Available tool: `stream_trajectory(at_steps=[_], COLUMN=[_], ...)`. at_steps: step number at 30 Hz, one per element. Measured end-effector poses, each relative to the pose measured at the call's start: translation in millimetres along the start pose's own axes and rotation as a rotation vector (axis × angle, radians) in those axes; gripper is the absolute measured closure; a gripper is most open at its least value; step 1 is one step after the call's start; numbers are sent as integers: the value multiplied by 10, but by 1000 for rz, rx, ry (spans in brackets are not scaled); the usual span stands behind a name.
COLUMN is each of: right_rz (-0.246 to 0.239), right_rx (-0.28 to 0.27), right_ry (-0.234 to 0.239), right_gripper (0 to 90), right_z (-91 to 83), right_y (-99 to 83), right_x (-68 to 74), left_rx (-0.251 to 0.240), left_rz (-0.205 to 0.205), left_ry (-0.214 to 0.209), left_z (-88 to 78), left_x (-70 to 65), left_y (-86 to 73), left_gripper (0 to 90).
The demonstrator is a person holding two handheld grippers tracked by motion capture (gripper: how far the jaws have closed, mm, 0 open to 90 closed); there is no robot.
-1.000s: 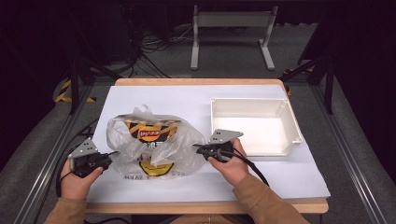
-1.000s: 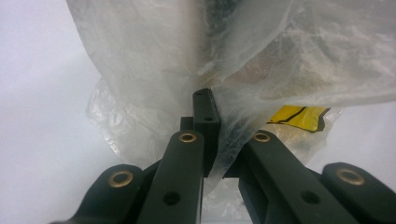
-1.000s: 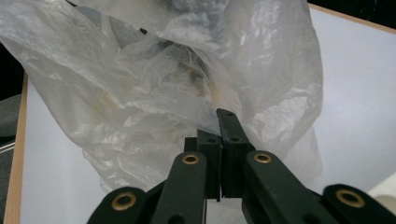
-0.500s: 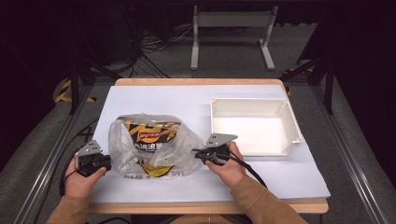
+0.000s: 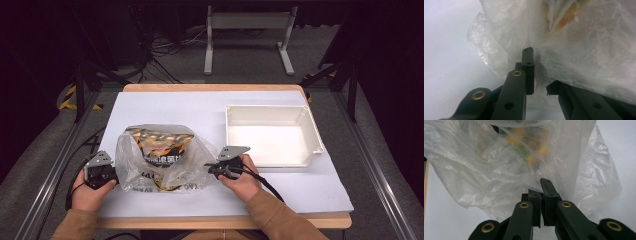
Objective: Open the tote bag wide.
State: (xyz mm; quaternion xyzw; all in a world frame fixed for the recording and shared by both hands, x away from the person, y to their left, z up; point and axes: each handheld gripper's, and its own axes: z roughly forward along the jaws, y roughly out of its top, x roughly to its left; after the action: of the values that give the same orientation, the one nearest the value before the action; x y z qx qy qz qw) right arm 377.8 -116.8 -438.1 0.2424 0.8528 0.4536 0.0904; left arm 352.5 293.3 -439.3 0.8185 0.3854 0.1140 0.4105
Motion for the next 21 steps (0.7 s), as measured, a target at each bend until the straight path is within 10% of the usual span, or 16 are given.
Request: stream_trajectory(at_steps=[13, 21], right_rz=[22, 18], right_rx=[-104, -157], right_ry=[-11, -12], right_gripper=[645, 588], right_z=[-389, -594], right_y=[192, 280], right_x=[8, 63], left_rx=[-160, -260], left_rz=[32, 42], left_ry=[-9, 13], left_z=[-387, -669], left_x=[-221, -343], left_y=[118, 173], left_gripper=[415, 349])
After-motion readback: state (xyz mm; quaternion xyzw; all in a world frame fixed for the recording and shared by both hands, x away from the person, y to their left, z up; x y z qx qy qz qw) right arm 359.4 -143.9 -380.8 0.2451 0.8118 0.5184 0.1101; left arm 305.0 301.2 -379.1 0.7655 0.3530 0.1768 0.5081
